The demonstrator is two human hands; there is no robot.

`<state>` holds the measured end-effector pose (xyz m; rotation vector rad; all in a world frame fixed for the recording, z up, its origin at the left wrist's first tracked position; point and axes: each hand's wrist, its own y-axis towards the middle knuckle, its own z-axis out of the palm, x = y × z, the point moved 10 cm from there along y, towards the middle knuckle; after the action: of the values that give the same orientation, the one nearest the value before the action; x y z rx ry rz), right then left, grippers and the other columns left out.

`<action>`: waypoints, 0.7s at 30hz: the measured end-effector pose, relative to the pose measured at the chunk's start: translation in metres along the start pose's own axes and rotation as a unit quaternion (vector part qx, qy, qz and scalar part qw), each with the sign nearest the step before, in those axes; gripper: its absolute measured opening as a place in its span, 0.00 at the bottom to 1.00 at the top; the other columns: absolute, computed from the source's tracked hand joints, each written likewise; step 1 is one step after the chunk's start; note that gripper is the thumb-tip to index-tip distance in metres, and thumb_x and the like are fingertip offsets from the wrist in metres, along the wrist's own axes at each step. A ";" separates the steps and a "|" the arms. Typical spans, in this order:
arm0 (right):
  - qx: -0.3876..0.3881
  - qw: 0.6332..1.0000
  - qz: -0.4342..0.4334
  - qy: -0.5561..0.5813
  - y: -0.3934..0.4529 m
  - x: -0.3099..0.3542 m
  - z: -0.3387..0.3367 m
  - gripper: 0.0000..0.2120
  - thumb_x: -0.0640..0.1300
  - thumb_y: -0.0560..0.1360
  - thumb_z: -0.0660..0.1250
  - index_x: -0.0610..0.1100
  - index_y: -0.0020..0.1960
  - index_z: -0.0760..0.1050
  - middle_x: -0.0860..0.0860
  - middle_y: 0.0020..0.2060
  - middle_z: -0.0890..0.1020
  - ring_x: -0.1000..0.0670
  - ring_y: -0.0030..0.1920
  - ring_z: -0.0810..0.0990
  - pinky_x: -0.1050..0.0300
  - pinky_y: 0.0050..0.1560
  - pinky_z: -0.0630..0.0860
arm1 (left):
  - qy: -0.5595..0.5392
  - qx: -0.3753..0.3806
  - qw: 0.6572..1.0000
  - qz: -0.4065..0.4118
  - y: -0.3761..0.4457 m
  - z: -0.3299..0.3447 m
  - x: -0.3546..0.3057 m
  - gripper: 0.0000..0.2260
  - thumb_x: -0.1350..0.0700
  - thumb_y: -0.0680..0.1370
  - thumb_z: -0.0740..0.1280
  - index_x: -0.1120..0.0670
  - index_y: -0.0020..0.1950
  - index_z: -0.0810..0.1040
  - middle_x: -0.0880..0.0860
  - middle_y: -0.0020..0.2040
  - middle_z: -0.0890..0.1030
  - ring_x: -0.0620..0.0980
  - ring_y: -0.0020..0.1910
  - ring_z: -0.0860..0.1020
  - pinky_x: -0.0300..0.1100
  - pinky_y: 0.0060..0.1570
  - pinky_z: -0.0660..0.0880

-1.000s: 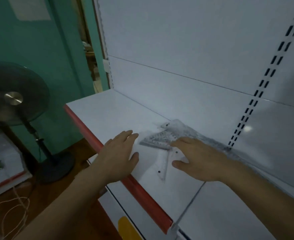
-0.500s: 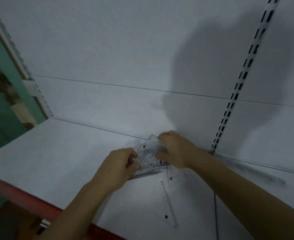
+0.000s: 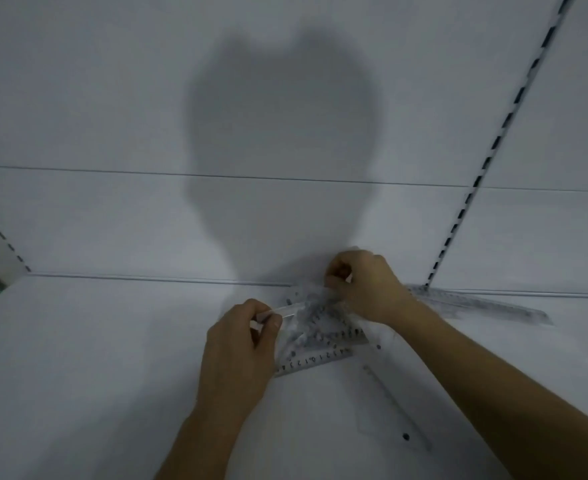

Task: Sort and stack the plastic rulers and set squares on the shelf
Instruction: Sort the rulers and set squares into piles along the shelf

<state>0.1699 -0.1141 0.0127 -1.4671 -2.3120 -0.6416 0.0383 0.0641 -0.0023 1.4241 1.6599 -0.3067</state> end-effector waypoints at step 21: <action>-0.129 0.972 0.077 0.182 -0.036 0.007 -0.049 0.07 0.46 0.77 0.71 0.47 0.40 0.80 0.55 0.36 0.83 0.59 0.32 0.76 0.64 0.38 0.74 | -0.239 -0.026 0.969 -0.058 -0.003 -0.014 0.013 0.11 0.60 0.81 0.65 0.44 0.49 0.83 0.42 0.37 0.81 0.48 0.33 0.82 0.43 0.35 0.83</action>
<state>0.1356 -0.1484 0.0500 -1.4720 -1.8693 -1.0972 0.0303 0.0811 -0.0054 1.1055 1.3414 -0.6155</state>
